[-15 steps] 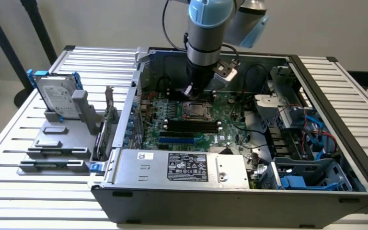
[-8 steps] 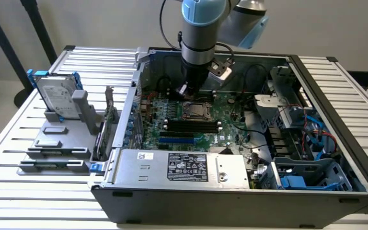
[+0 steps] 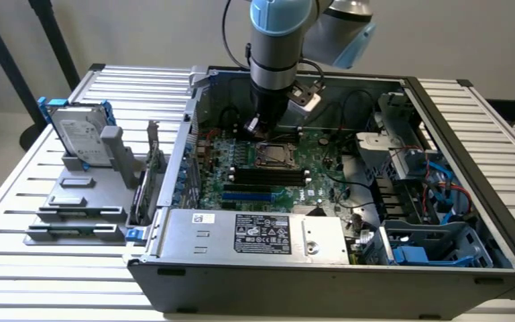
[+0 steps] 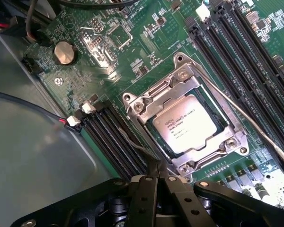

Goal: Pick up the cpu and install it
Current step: 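Install the first cpu locking lever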

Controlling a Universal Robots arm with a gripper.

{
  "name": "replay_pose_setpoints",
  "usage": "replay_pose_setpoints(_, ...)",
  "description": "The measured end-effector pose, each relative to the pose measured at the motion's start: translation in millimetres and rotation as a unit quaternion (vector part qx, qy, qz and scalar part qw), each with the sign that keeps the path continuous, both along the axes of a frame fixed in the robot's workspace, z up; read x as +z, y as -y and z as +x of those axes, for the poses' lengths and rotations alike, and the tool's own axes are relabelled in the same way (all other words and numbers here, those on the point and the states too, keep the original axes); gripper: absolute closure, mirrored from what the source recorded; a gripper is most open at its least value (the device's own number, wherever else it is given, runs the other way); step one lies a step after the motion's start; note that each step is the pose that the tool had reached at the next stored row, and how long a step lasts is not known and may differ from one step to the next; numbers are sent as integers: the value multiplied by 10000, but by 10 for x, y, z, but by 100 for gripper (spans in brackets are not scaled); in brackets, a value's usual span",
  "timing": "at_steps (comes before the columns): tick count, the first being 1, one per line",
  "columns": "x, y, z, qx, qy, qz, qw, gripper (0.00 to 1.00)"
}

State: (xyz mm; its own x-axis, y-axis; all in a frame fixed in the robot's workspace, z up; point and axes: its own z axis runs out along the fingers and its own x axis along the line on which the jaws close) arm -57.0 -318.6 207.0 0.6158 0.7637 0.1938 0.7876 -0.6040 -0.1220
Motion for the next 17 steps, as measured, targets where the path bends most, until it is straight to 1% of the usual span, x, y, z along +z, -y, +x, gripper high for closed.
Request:
replay_pose_setpoints(2,-1,-15,-1,0,0,1,10000,89)
replay_pose_setpoints(10,-14,-15,5,4,-1,0,10000,89)
replay_pose_setpoints(17,-34,-15,58,11,0,0,10000,89)
